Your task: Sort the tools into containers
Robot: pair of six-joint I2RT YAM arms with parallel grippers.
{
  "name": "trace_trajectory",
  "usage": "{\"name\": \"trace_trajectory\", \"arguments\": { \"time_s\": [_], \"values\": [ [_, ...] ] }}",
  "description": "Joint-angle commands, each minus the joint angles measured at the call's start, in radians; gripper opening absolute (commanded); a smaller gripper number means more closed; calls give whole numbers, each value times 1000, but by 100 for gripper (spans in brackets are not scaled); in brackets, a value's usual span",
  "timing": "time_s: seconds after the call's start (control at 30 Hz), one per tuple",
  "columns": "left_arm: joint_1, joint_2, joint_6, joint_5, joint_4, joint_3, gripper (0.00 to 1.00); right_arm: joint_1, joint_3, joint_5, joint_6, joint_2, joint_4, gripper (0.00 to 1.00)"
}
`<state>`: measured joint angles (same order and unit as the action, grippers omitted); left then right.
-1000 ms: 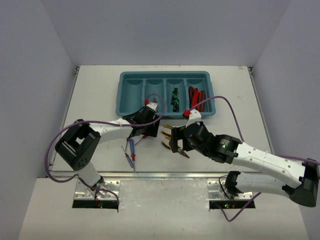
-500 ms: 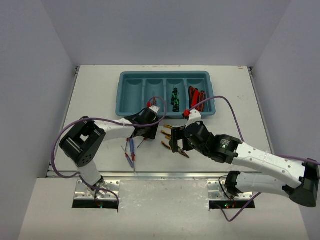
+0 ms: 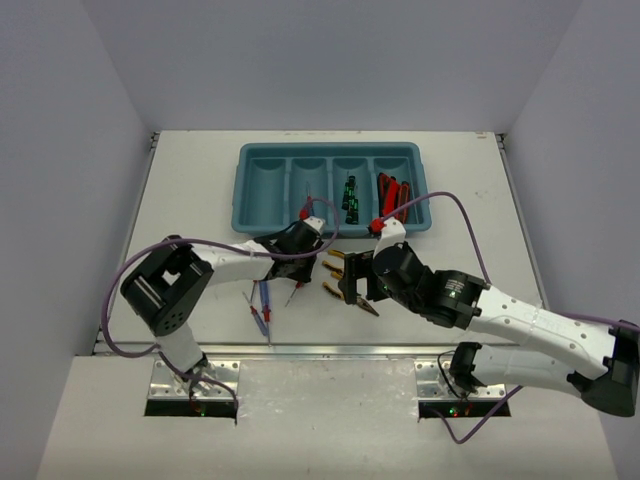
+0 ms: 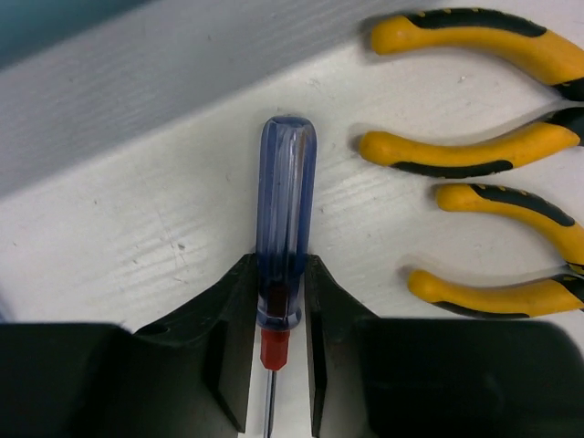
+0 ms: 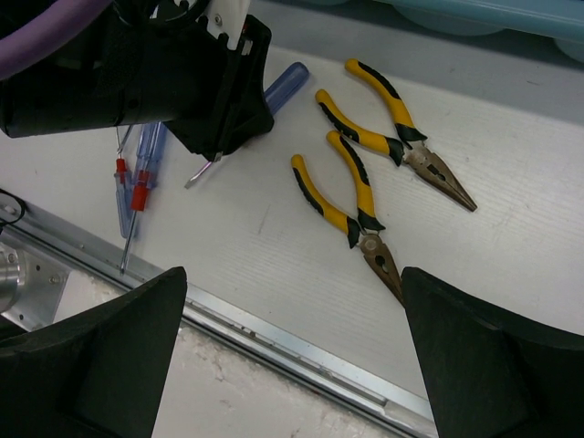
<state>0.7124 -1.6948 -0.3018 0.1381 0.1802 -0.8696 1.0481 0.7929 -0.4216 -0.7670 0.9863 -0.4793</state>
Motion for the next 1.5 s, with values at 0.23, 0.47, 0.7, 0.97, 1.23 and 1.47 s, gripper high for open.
{"name": "trace_trajectory", "arguments": {
  "time_s": [0.23, 0.47, 0.7, 0.97, 1.23, 1.47],
  "values": [
    [28, 258, -86, -39, 267, -83, 0, -7, 2, -35, 1, -35, 36, 99],
    [28, 328, -45, -55, 373, -210, 0, -10, 8, -51, 15, -66, 33, 99],
    [-6, 254, -92, 91, 315, -382, 0, -10, 9, -37, 14, -64, 33, 99],
    [-159, -131, -79, 34, 281, -702, 0, -13, -3, -20, 5, -84, 15, 99],
    [-229, -355, -147, 88, 368, -967, 16, -16, -37, -11, 1, -87, 14, 99],
    [-234, -391, -158, 87, 387, -991, 67, -16, -45, 0, 0, -61, 13, 99]
  ]
}}
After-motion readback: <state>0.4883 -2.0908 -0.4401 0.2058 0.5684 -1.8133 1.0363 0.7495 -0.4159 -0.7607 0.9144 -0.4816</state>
